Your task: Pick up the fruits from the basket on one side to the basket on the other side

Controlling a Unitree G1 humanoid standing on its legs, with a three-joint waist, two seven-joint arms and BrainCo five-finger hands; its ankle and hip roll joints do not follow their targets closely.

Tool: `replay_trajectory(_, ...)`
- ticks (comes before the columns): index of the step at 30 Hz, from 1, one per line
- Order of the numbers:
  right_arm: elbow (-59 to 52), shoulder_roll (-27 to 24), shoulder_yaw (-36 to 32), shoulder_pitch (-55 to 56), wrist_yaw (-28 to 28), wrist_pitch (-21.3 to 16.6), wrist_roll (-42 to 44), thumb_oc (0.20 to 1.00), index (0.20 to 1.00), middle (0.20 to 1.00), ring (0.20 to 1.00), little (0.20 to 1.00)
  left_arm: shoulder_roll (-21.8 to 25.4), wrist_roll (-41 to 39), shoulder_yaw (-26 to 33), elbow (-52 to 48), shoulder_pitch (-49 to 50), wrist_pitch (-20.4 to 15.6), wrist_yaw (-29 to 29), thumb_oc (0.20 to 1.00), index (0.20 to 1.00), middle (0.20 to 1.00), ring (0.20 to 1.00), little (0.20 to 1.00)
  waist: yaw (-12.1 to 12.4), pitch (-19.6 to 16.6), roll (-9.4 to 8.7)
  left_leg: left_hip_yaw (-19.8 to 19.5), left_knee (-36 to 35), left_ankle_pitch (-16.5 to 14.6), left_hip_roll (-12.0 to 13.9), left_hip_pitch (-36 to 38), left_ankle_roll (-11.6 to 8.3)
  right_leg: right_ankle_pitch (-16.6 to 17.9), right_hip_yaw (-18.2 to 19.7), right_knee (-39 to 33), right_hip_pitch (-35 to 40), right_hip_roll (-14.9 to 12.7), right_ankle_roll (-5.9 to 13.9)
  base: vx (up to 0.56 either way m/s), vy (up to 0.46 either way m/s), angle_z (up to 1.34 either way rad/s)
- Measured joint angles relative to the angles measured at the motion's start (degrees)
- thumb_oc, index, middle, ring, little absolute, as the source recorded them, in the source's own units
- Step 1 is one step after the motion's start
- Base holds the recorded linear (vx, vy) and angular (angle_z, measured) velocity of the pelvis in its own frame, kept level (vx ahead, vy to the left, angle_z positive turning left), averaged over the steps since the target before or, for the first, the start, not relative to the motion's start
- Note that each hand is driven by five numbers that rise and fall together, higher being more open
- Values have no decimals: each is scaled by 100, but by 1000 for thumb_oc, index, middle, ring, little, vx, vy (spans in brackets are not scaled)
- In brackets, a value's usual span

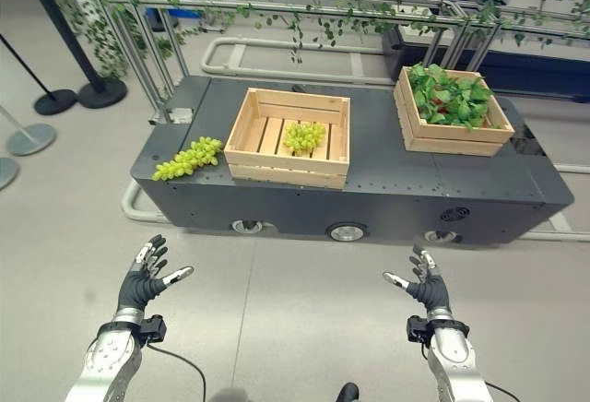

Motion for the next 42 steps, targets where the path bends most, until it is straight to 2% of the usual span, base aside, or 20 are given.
replay_trajectory(2, -7, 8, -66, -10, -42, 5, 0, 1000, 1000, 1000, 1000, 1000, -9, 1, 6, -20, -23, -13, -3, 1000, 1000, 1000, 1000, 1000, 19, 3, -29, 470, -1095, 116, 165, -29, 171, 83, 5, -324, 128, 124, -13, 197, 82, -14)
replay_trajectory(4, 11, 9, -32, -73, -64, 13, -1, 1000, 1000, 1000, 1000, 1000, -11, 5, 8, -3, 2, -14, -4, 1000, 1000, 1000, 1000, 1000, 53, 27, -33, 380, -2696, 450, 138, 123, 475, 139, 203, -546, 290, 212, 61, 236, 158, -38)
replay_trajectory(5, 13, 4, -21, -90, -70, 13, -1, 1000, 1000, 1000, 1000, 1000, -11, 5, 11, 7, -2, -14, -2, 1000, 1000, 1000, 1000, 1000, 69, 28, -34, 330, -3007, 553, 121, 185, 508, 135, 249, -566, 311, 216, 103, 288, 277, -47)
replay_trajectory(6, 16, 6, -15, -128, -86, 9, -12, 1000, 1000, 1000, 1000, 1000, -1, 9, 8, 20, -36, -15, -6, 1000, 1000, 1000, 1000, 1000, 126, 35, -45, 98, -3578, 918, 167, 147, 391, 147, 438, -722, 407, 239, 220, 207, 223, -35)
replay_trajectory(8, 69, 16, 28, -182, -117, 13, -23, 1000, 1000, 1000, 1000, 1000, 4, 13, 31, 88, -216, -16, 8, 1000, 1000, 1000, 1000, 1000, 261, 62, -76, -134, -3846, 1388, 378, -18, 188, 196, 672, -1062, 626, 232, 387, 146, 240, -43)
replay_trajectory(9, 84, 9, 43, -238, -117, 13, -45, 1000, 1000, 1000, 1000, 1000, 9, 28, 42, 77, -221, -13, 14, 1000, 1000, 1000, 1000, 1000, 305, 111, -100, 218, -3732, 2082, 586, -18, 75, 256, 696, -1164, 819, 220, 638, 114, 258, -54)
replay_trajectory(10, 135, 188, 84, -311, -123, 25, -46, 1000, 1000, 1000, 1000, 1000, 107, 52, 126, 92, -215, -2, 20, 1000, 1000, 1000, 1000, 1000, 332, 173, -341, 335, -3658, 1953, 417, 61, 206, 387, 653, -1125, 778, 39, 610, 46, 265, -57)
replay_trajectory(12, 78, 347, 394, -454, -87, 2, -55, 1000, 1000, 1000, 1000, 1000, 380, 57, 296, 64, -179, 4, 36, 1000, 1000, 1000, 1000, 1000, 490, 154, -492, 659, -3685, 1790, 406, 201, 375, 903, 567, -1080, 603, -18, 301, -19, 278, -60)
replay_trajectory(16, 13, 476, 395, -672, -85, -17, -54, 1000, 1000, 1000, 1000, 1000, 637, 58, 412, 8, -340, -73, 50, 1000, 1000, 1000, 1000, 1000, 514, 90, -633, 895, -3713, 1568, -2, 158, 617, 1279, 409, -882, 325, -440, 365, 52, 365, -16)
replay_trajectory(19, 14, 512, 413, -835, -83, -9, -50, 1000, 1000, 1000, 1000, 1000, 643, 62, 406, 2, -364, -86, 49, 1000, 1000, 1000, 1000, 1000, 497, 98, -587, 1043, -3744, 1460, -231, 131, 783, 1521, 383, -772, 128, -690, 375, 107, 347, -11)
replay_trajectory(24, 11, 528, 391, -761, -86, 16, -50, 1000, 1000, 1000, 1000, 1000, 671, 72, 409, -46, -317, -97, 43, 1000, 1000, 1000, 1000, 1000, 383, 56, -555, 1108, -3856, 1397, -287, 282, 976, 2040, 308, -525, -15, -851, 504, 96, 255, -6)
replay_trajectory(27, -30, 599, 433, -745, -62, 16, -50, 1000, 1000, 1000, 1000, 1000, 677, 77, 482, -122, -239, -95, 46, 1000, 1000, 1000, 1000, 1000, 344, -19, -559, 1254, -3835, 1251, -318, 471, 1066, 2470, -80, -352, -146, -965, 467, 136, 252, -38)
replay_trajectory(29, -14, 599, 438, -729, -30, 19, -51, 1000, 1000, 1000, 1000, 1000, 670, 186, 494, -147, -252, -98, 49, 1000, 1000, 1000, 1000, 1000, 314, -26, -532, 1219, -3858, 1169, -404, 618, 1147, 2362, 111, -258, -108, -1108, 572, 123, 259, -4)
replay_trajectory(31, 18, 595, 452, -720, 26, 27, -52, 1000, 1000, 1000, 1000, 1000, 625, 273, 529, -182, -345, -111, 52, 1000, 1000, 1000, 1000, 1000, 321, -31, -525, 1162, -3875, 1119, -464, 668, 1154, 1824, 203, -442, -109, -798, 1100, 154, 299, -4)
replay_trajectory(32, 36, 594, 473, -716, 51, 28, -52, 1000, 1000, 1000, 1000, 1000, 589, 274, 532, -180, -337, -110, 52, 1000, 1000, 1000, 1000, 1000, 318, -14, -471, 1098, -3973, 1106, -395, 754, 1188, 1439, 304, -362, -165, -540, 1123, 143, 127, -15)
replay_trajectory(33, 82, 538, 584, -717, 122, 33, -50, 1000, 1000, 1000, 1000, 1000, 463, 276, 531, -164, -225, -103, 48, 1000, 1000, 1000, 1000, 1000, 338, -4, -447, 1142, -4078, 1165, -338, 990, 1130, 725, 405, -224, -326, 55, 985, 176, 107, -19)
replay_trajectory(35, 70, 421, 652, -732, 141, 15, -50, 1000, 1000, 1000, 1000, 1000, 247, 277, 487, -155, -48, -94, 42, 1000, 1000, 1000, 1000, 1000, 308, -16, -363, 1077, -4113, 1099, -342, 1178, 1082, 518, 592, -430, -416, 569, 620, 108, -36, 3)
replay_trajectory(36, 78, 329, 638, -613, 135, 17, -49, 1000, 1000, 1000, 1000, 1000, 128, 277, 315, -152, 98, -85, 13, 1000, 1000, 1000, 1000, 1000, 253, -91, -411, 1074, -4110, 1097, -529, 1317, 998, 673, 483, -769, -311, 543, -76, 60, -81, 26)
replay_trajectory(38, 107, 237, 647, -549, 139, 19, -49, 1000, 1000, 1000, 1000, 1000, 18, 273, 250, -165, 330, -88, -22, 1000, 1000, 1000, 1000, 1000, 219, -215, -246, 1062, -4122, 1031, -492, 1360, 904, 701, 432, -948, -184, 625, -126, 142, -161, 9)
replay_trajectory(42, 113, 217, 631, -558, 130, 21, -49, 1000, 1000, 1000, 1000, 1000, -1, 256, 251, -166, 340, -85, -34, 1000, 1000, 1000, 1000, 1000, 225, -234, -208, 904, -4029, 968, -371, 1331, 775, 684, 284, -1161, 6, 774, -142, 127, -113, 15)
